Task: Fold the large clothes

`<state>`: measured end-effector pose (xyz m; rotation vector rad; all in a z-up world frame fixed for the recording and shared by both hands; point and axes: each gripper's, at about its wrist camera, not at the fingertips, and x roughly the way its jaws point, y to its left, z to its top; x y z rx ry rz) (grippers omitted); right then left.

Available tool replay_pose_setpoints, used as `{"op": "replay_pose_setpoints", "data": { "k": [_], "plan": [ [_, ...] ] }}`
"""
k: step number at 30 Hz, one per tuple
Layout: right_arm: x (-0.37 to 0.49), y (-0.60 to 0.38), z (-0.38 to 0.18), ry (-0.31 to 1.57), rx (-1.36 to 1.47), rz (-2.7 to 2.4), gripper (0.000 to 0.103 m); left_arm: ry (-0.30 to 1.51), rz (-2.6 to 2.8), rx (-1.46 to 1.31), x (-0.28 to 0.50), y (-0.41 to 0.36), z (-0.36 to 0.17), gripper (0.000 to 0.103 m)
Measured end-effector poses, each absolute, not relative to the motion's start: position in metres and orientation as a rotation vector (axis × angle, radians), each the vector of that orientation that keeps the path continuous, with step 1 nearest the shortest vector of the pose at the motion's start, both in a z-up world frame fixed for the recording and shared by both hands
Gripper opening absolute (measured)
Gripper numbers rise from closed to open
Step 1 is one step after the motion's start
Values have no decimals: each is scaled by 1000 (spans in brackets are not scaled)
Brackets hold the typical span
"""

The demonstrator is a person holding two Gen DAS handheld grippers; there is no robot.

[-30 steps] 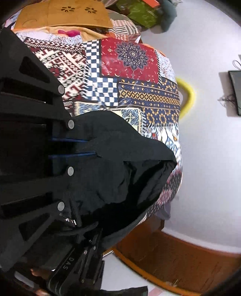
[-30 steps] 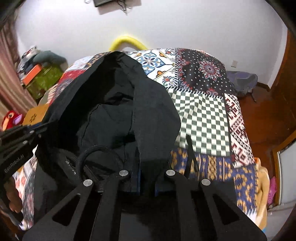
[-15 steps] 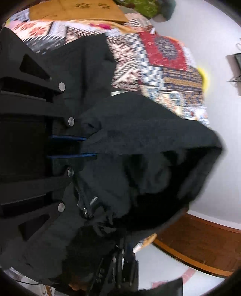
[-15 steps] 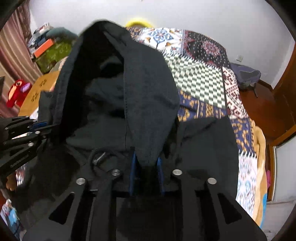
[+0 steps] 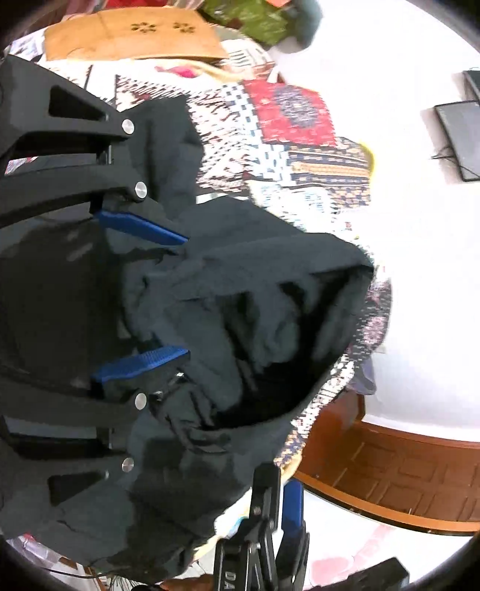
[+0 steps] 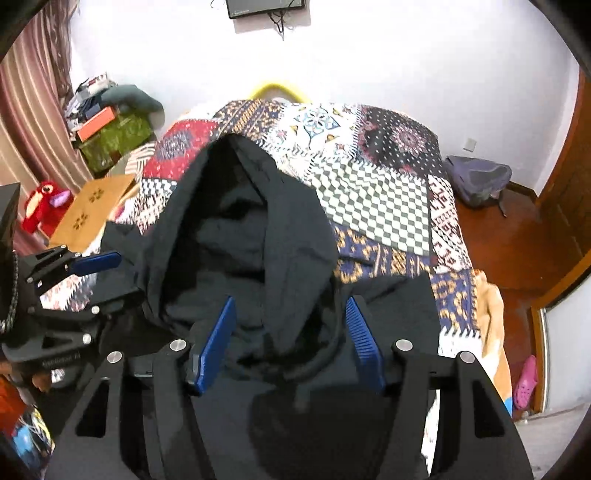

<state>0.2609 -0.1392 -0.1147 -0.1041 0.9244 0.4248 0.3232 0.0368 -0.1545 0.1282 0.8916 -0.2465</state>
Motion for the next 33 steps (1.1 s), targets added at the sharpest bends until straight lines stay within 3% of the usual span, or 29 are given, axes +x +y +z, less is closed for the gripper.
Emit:
{"op": "replay_pose_setpoints", "data": {
  "k": [8, 19, 20, 22, 25, 27, 30, 33],
  "plan": [
    [309, -116, -126, 936, -96, 444, 58, 859, -231, 91, 373, 39, -146, 58],
    [388, -104, -171, 1047, -45, 427, 58, 954, -192, -5, 460, 51, -190, 58],
    [392, -105, -174, 1049, -35, 421, 54, 964, -184, -14, 464, 53, -193, 57],
    [396, -108, -180, 1056, -4, 426, 41, 974, -180, -56, 472, 59, -202, 53],
    [393, -109, -183, 1054, 36, 448, 31, 990, -220, -130, 475, 66, -212, 32],
    [387, -107, -181, 1050, 23, 458, 18, 989, -238, -138, 472, 65, -214, 23],
    [374, -106, -174, 1038, 21, 464, 15, 971, -259, -108, 459, 61, -207, 13],
    [353, -107, -159, 986, -27, 461, 14, 942, -273, -81, 438, 57, -191, 11]
  ]
}}
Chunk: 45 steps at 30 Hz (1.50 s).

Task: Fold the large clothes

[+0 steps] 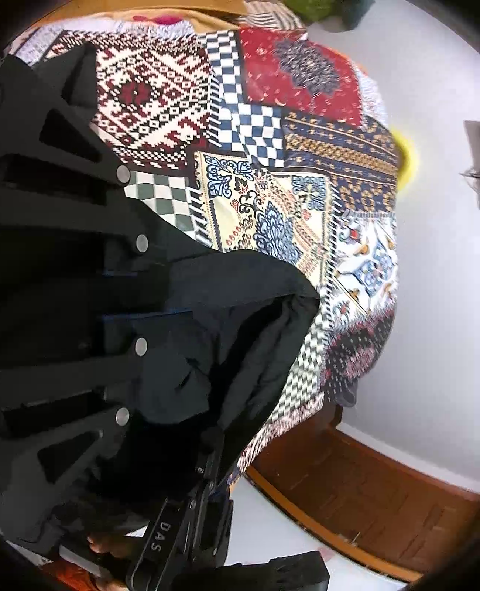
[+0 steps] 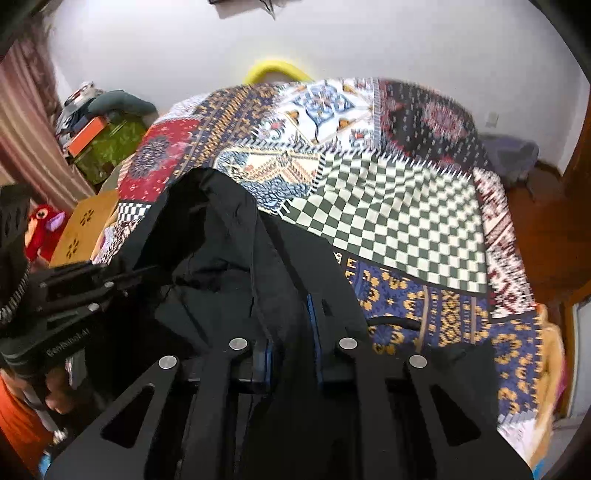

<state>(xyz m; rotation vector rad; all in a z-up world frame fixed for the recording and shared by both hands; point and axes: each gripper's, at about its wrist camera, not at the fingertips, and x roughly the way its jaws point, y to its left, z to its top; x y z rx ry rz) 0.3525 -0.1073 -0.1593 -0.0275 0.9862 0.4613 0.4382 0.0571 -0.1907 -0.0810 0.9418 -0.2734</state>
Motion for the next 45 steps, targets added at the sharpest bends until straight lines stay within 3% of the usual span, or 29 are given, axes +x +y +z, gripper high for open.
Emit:
{"op": "replay_pose_setpoints", "data": {
  "k": [9, 15, 16, 20, 23, 28, 35, 43, 45],
  "plan": [
    [274, -121, -126, 902, -96, 463, 13, 839, -335, -1, 348, 36, -134, 11],
    [223, -136, -127, 904, -126, 450, 15, 855, -361, 40, 300, 25, -140, 12],
    [216, -138, -128, 908, -127, 446, 17, 864, -374, 37, 291, 24, -143, 14],
    [192, -145, -135, 960, -138, 447, 24, 927, -412, 30, 265, 20, -155, 39],
    [170, -152, -139, 983, -130, 472, 37, 950, -401, 68, 242, 16, -166, 46],
    [144, -169, -145, 997, -122, 466, 44, 989, -364, 119, 208, 18, -184, 52],
    [126, -198, -155, 1057, -109, 372, 45, 1022, -258, 110, 182, 43, -196, 53],
    [137, -222, -110, 953, -27, 316, 45, 952, -143, 126, 186, 67, -169, 54],
    [143, -218, -95, 911, -14, 330, 45, 905, -144, 128, 195, 64, -152, 58]
  ]
}}
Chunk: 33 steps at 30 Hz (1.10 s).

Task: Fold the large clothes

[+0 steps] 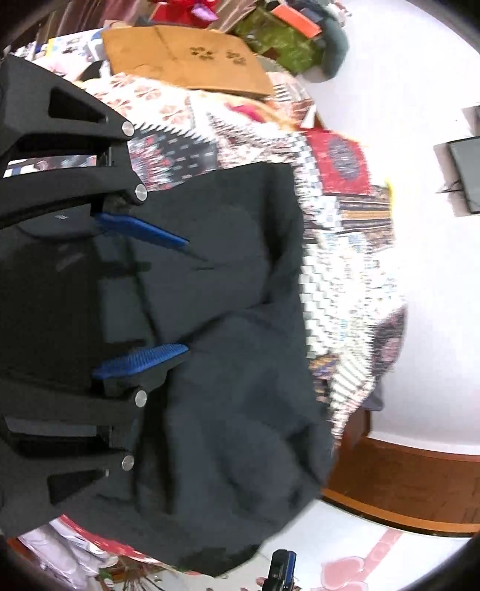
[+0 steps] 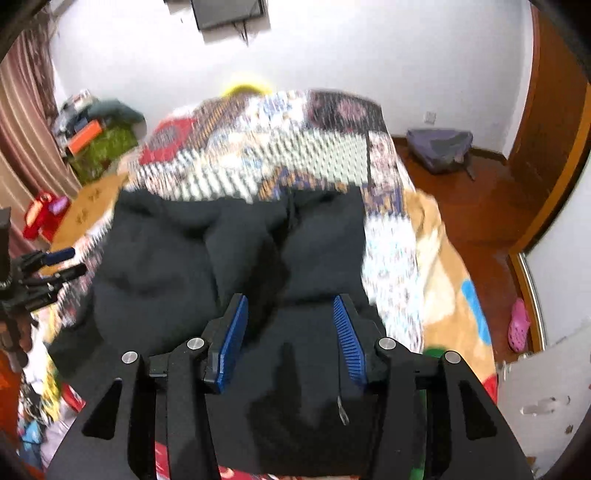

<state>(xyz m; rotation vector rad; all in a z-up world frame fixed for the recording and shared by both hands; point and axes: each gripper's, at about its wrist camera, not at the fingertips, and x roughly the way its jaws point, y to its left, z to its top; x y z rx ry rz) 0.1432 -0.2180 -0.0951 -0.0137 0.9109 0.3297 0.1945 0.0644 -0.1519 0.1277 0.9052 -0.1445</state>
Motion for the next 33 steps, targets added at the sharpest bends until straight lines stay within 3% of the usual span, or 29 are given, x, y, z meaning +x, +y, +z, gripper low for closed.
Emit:
{"op": "replay_pose_setpoints", "data": {
  "k": [8, 13, 19, 23, 33],
  "plan": [
    [150, -179, -73, 788, -43, 420, 55, 750, -211, 123, 211, 26, -108, 70],
    [158, -156, -110, 887, -80, 466, 55, 796, -255, 143, 222, 2, -131, 71],
    [152, -144, -164, 1026, -145, 472, 55, 965, -246, 208, 236, -12, -198, 71],
    [138, -146, -177, 1007, -196, 461, 58, 1050, -236, 142, 236, -2, -235, 75],
    [127, -156, -158, 1014, -213, 414, 60, 1009, -193, 120, 210, 9, -211, 76]
  ]
}}
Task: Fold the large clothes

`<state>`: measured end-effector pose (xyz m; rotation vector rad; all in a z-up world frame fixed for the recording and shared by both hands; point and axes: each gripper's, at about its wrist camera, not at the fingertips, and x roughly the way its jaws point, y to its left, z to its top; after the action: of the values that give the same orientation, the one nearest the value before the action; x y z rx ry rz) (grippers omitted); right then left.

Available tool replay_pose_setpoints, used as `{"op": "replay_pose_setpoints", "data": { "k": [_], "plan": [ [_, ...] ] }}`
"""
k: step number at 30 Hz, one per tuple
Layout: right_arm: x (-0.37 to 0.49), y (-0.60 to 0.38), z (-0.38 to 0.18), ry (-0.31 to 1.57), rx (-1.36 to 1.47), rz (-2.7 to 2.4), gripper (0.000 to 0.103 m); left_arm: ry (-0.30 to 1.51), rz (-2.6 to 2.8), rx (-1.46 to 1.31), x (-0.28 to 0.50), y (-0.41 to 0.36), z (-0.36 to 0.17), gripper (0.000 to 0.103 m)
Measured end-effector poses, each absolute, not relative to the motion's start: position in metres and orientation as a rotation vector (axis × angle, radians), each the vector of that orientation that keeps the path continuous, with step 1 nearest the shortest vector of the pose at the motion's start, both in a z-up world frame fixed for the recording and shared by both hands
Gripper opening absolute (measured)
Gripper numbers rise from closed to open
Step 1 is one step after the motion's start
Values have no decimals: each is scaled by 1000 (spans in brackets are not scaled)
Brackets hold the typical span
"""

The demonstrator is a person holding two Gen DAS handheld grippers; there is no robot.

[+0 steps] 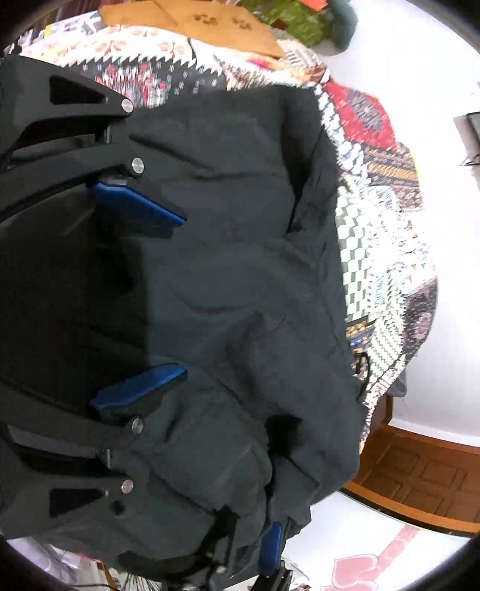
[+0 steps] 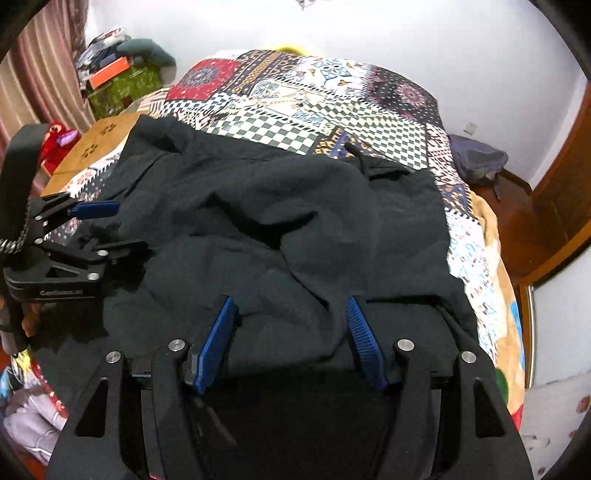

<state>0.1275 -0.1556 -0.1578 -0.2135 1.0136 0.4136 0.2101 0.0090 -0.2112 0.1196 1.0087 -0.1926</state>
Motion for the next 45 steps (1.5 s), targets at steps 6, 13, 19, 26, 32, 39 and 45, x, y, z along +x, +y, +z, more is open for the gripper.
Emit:
{"op": "replay_pose_setpoints", "data": {
  "k": [6, 13, 19, 26, 32, 39, 45],
  "plan": [
    [118, -178, -137, 983, -171, 344, 60, 925, -149, 124, 185, 26, -176, 76],
    [105, -218, -114, 929, -154, 235, 60, 844, -41, 65, 165, 82, -145, 82],
    [97, -261, -114, 924, -99, 121, 60, 863, 86, -20, 139, 146, -155, 82],
    [98, -304, -151, 1022, 89, 23, 64, 996, 134, -239, 107, 205, -207, 82],
    [92, -320, -164, 1075, 186, 21, 64, 1099, 113, -437, 82, 216, -257, 82],
    [78, -324, -175, 1110, 235, 61, 64, 1091, -11, -522, 64, 191, -266, 82],
    [73, -331, -178, 1094, 350, 99, 64, 1092, -33, -545, 60, 172, -266, 82]
  ]
}}
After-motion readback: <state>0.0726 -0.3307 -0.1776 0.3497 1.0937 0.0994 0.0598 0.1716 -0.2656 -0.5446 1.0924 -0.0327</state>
